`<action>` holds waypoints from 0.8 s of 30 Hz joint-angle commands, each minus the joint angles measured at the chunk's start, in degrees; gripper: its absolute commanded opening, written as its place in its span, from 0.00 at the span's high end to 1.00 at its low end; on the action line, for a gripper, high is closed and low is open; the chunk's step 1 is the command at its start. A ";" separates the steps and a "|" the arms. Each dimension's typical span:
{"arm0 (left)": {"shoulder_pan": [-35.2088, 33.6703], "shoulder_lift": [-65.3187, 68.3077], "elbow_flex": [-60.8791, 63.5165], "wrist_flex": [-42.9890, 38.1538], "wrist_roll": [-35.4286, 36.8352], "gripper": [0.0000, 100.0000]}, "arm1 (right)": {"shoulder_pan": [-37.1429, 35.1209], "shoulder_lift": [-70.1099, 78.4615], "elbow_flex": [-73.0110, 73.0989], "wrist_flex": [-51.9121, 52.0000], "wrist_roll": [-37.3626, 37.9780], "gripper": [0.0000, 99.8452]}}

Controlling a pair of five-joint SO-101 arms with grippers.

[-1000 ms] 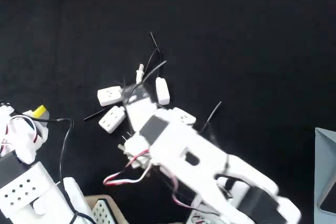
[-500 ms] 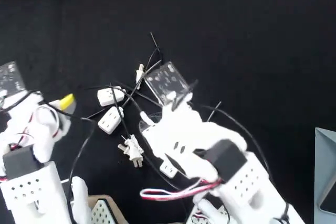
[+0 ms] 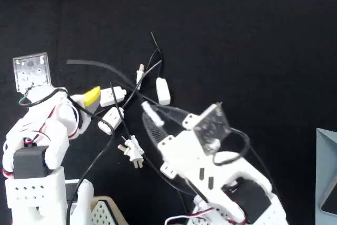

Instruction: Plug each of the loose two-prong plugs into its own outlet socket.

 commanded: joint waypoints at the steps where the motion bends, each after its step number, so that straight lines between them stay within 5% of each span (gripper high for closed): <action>1: 2.07 -0.53 -3.38 -3.60 4.92 0.70 | 4.13 -3.47 3.12 -5.19 0.26 0.99; 24: 27.47 -6.59 -7.69 0.62 3.43 0.70 | -6.33 -4.35 12.35 -9.23 0.09 0.99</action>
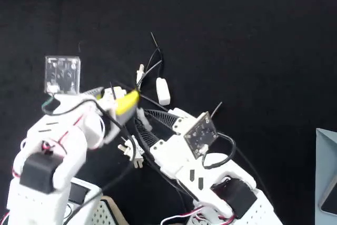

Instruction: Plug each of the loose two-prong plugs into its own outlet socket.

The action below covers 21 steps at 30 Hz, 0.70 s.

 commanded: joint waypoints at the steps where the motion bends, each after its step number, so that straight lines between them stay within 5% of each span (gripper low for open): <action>1: 4.70 -6.24 -3.12 1.05 -3.87 0.70 | -1.23 1.80 -0.48 -1.32 0.09 0.99; 13: -14.55 -16.18 5.41 0.88 -5.10 0.70 | -1.23 8.84 -4.88 -2.81 0.00 0.99; 21: -30.99 -20.40 9.63 0.70 -5.10 0.70 | -1.23 24.92 -1.63 -21.71 0.00 0.99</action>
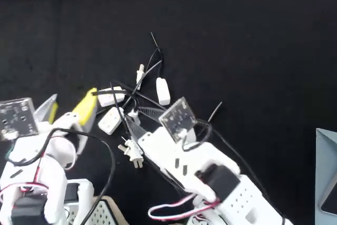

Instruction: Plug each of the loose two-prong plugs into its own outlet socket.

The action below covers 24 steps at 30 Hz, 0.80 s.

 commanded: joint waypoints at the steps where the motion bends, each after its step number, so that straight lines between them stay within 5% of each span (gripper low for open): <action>1: -9.01 -2.20 1.27 -0.35 -0.18 0.70 | -0.70 8.57 -1.54 -10.64 0.00 0.99; 11: -14.29 -2.81 5.76 -0.35 -0.09 0.70 | -2.64 37.14 -6.37 -28.31 0.00 0.99; 24: -14.20 -2.99 8.66 -0.35 0.26 0.70 | -2.46 60.97 -13.85 -37.63 0.53 0.99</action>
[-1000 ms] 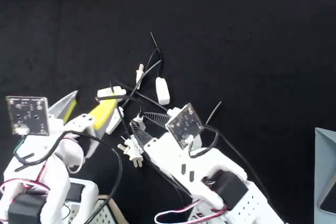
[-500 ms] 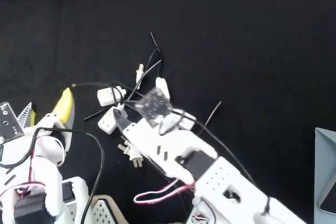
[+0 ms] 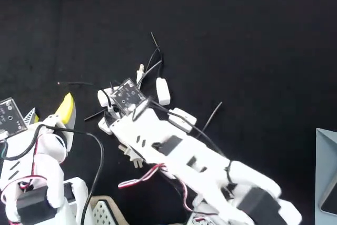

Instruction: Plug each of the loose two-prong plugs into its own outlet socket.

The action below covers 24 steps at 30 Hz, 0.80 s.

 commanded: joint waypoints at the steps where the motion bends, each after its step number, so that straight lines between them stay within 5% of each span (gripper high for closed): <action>1: -0.22 -0.18 -0.22 -0.35 0.26 0.70 | -0.18 3.03 -4.88 -1.41 0.53 0.99; 24: -0.13 -0.18 -0.22 0.00 -0.09 0.70 | 2.55 14.02 -6.02 -11.52 5.36 0.99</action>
